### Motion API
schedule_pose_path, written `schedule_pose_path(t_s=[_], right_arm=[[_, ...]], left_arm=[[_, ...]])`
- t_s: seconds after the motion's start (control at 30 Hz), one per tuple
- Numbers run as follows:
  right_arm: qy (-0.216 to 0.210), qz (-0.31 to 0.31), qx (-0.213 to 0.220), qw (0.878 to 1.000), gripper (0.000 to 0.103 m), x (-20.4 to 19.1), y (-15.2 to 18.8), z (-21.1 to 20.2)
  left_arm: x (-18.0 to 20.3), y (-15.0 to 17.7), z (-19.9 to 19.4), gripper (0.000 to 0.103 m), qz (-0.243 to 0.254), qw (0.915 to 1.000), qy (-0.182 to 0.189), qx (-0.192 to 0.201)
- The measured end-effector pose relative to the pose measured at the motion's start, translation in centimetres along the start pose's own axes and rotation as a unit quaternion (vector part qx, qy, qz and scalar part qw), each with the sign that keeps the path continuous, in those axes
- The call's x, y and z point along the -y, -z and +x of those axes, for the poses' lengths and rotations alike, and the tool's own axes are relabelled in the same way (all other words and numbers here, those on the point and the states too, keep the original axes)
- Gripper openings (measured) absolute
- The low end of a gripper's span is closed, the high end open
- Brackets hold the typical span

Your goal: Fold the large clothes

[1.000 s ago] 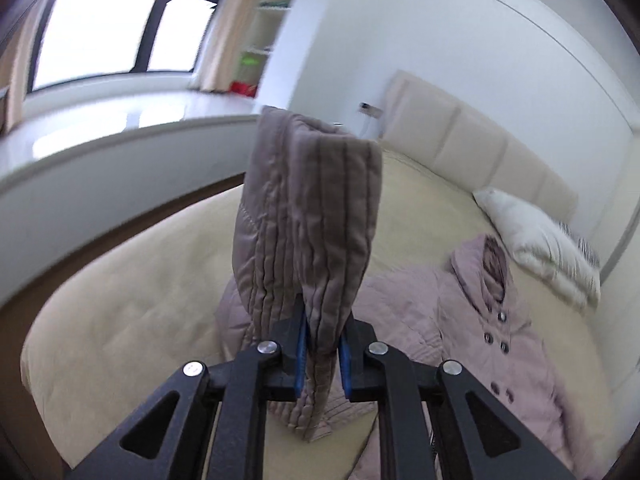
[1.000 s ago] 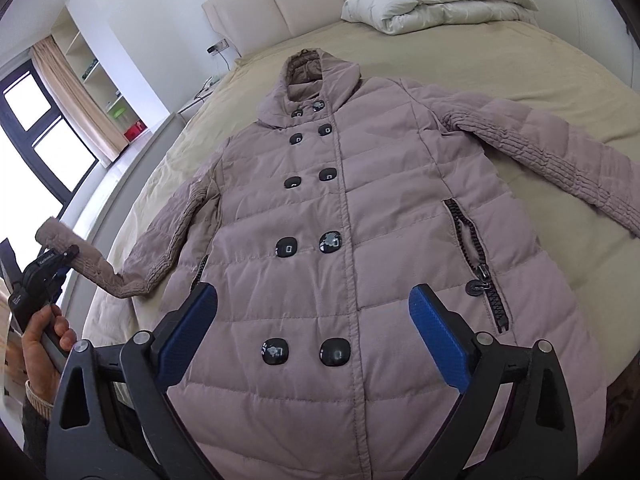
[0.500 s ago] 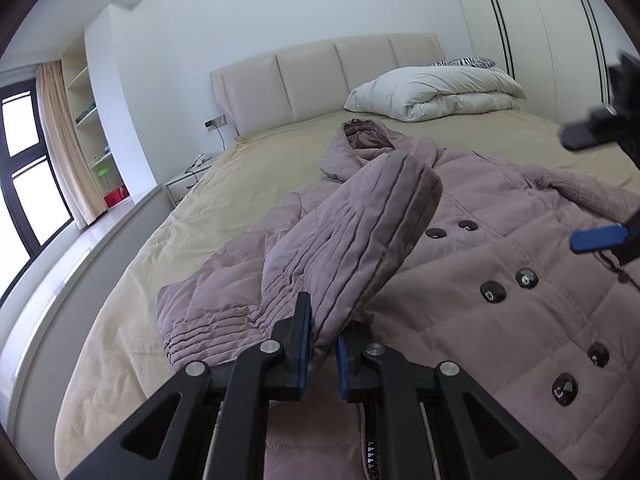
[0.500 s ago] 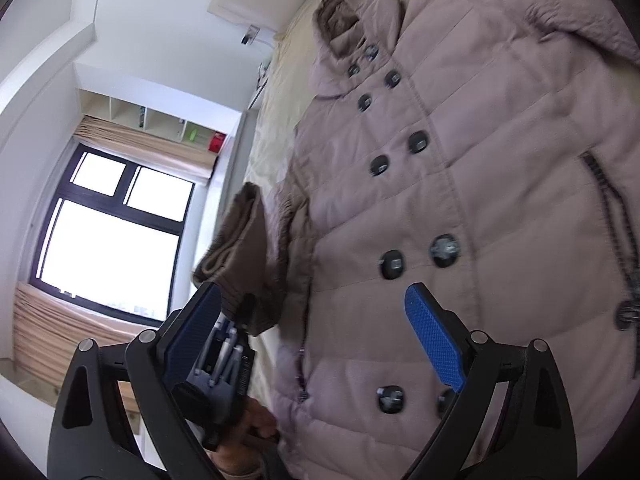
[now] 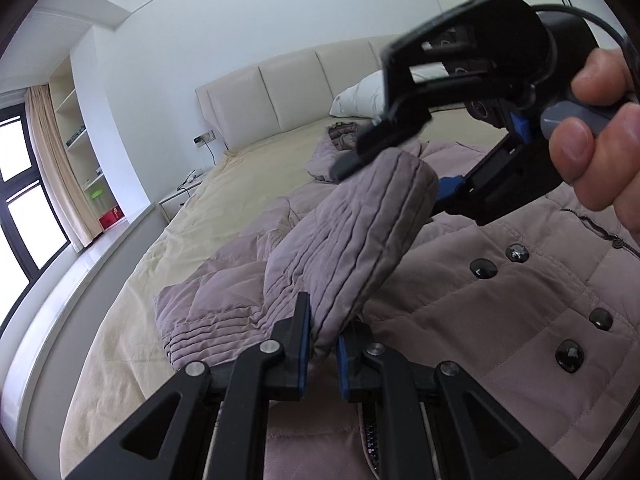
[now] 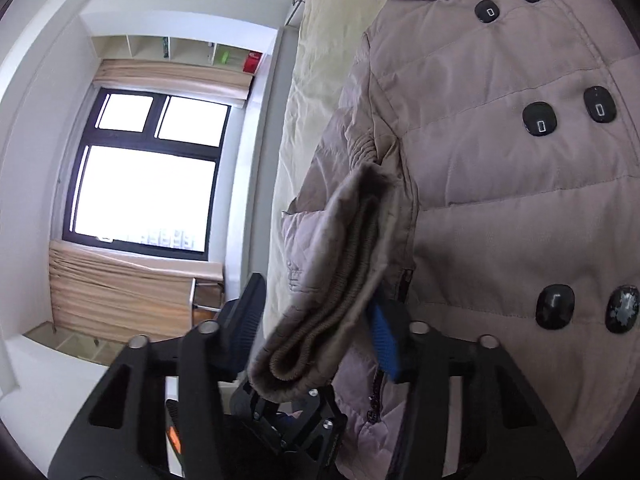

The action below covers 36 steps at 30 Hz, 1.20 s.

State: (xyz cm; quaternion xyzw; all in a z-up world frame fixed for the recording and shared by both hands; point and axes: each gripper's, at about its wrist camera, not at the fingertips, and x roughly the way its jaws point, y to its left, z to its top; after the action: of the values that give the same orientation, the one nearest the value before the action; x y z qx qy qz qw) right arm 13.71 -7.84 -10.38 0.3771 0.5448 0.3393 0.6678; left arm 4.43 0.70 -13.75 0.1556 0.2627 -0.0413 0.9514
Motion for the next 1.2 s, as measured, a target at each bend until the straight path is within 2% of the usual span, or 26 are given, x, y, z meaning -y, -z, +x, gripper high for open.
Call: schedule_pose_path(t_s=[0.1, 0.13, 0.17, 0.23, 0.27, 0.37, 0.5, 0.57, 0.67, 0.77, 0.83, 0.9, 0.93, 0.97, 1.07, 1.2], right_arm=[[0.014, -0.018, 0.003, 1.000, 0.020, -0.8, -0.4, 0.5], [0.018, -0.029, 0.007, 0.999, 0.019, -1.7, -0.6, 0.3], [0.020, -0.045, 0.018, 0.999, 0.018, -2.9, -0.7, -0.2], [0.017, -0.077, 0.040, 0.996, 0.017, -5.7, -1.1, -1.7], [0.014, -0.095, 0.054, 0.994, 0.017, -7.5, -1.4, -2.5], [0.002, -0.156, 0.100, 0.983, 0.017, -13.8, -2.1, -6.8], [-0.022, -0.223, 0.174, 0.959, 0.017, -21.7, -2.4, -13.8], [-0.028, -0.247, 0.209, 0.946, 0.017, -24.3, -2.5, -16.9], [-0.029, -0.258, 0.252, 0.932, 0.017, -25.8, -3.4, -20.9], [-0.023, -0.243, 0.274, 0.930, 0.017, -24.2, -4.5, -24.1], [-0.023, -0.220, 0.285, 0.933, 0.017, -21.9, -5.1, -26.5], [-0.022, -0.195, 0.299, 0.934, 0.017, -18.8, -6.0, -27.9], [-0.015, -0.185, 0.308, 0.933, 0.017, -17.2, -6.0, -29.4], [-0.007, -0.172, 0.317, 0.933, 0.017, -15.5, -6.6, -30.1], [0.019, -0.119, 0.339, 0.933, 0.017, -8.8, -8.5, -32.7], [0.066, -0.043, 0.349, 0.934, 0.017, 1.3, -11.1, -32.5]], left_arm=[[-0.7, 0.0, -0.1, 0.020, -0.018, 0.9998, 0.000, 0.007], [-0.9, -0.1, -0.3, 0.032, -0.025, 0.9996, -0.003, 0.012], [-1.2, -0.3, -0.6, 0.050, -0.036, 0.9992, -0.009, 0.016], [-2.3, -0.4, -1.1, 0.065, -0.077, 0.9965, -0.013, 0.029], [-2.8, -0.5, -1.2, 0.069, -0.099, 0.9946, -0.010, 0.032], [-4.6, -1.1, 0.0, 0.074, -0.162, 0.9866, 0.009, 0.014], [-6.9, -2.7, 2.9, 0.075, -0.252, 0.9669, 0.039, -0.002], [-7.0, -3.9, 4.7, 0.080, -0.267, 0.9629, 0.038, -0.009], [-6.8, -5.8, 8.4, 0.080, -0.270, 0.9617, 0.037, -0.026], [-6.9, -7.0, 12.4, 0.080, -0.282, 0.9574, 0.040, -0.047], [-6.5, -7.7, 15.1, 0.077, -0.268, 0.9597, 0.041, -0.073], [-6.1, -7.7, 17.6, 0.058, -0.250, 0.9625, 0.034, -0.101], [-6.2, -7.4, 18.7, 0.041, -0.248, 0.9610, 0.031, -0.117], [-6.5, -7.1, 19.5, 0.031, -0.251, 0.9590, 0.028, -0.129], [-7.5, -6.0, 20.2, 0.027, -0.264, 0.9558, 0.018, -0.129], [-7.7, -5.5, 20.5, 0.022, -0.264, 0.9558, 0.005, -0.129]])
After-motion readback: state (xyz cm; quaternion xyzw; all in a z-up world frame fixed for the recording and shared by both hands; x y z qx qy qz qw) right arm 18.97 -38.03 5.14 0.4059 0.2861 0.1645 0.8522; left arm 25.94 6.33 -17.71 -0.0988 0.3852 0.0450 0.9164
